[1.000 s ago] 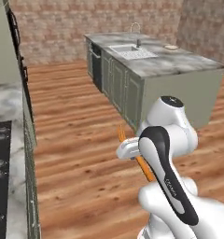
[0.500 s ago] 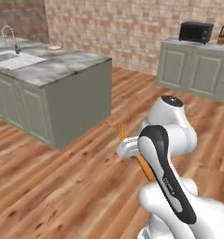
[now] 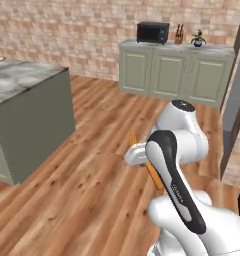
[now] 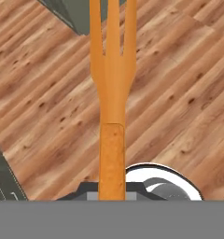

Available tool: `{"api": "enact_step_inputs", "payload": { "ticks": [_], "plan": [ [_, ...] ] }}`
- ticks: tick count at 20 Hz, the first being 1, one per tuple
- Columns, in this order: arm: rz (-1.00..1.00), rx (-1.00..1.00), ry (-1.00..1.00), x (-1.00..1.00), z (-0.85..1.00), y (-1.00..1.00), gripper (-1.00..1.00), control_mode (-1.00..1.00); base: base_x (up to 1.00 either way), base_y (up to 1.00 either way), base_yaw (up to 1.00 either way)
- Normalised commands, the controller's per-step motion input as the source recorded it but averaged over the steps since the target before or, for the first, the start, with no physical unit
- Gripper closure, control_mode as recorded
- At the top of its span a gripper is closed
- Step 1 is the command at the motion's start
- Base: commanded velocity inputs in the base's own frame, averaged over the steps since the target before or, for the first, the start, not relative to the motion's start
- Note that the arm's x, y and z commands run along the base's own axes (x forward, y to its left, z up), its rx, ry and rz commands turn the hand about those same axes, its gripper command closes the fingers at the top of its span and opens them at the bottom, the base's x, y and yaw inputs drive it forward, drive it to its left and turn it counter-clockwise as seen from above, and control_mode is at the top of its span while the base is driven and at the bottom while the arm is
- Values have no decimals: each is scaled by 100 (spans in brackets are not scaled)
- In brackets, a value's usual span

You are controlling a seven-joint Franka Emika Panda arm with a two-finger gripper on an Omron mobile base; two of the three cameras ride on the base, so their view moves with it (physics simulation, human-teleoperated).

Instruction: Take the fork and place it on the left side of the plate. Then take the spoon and place it on the right side of the plate. Make sure they're directly next to the plate.

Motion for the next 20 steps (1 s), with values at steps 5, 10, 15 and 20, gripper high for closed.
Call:
{"api": "enact_step_inputs", "payload": {
  "ticks": [5,10,15,20],
  "plan": [
    [0,0,0,0,0,0,100,100,90,-1,-9],
    [0,0,0,0,0,0,100,100,94,0,-6],
    [0,0,0,0,0,0,100,100,94,0,-4],
    [0,0,0,0,0,0,100,100,94,0,0]
  ]
}}
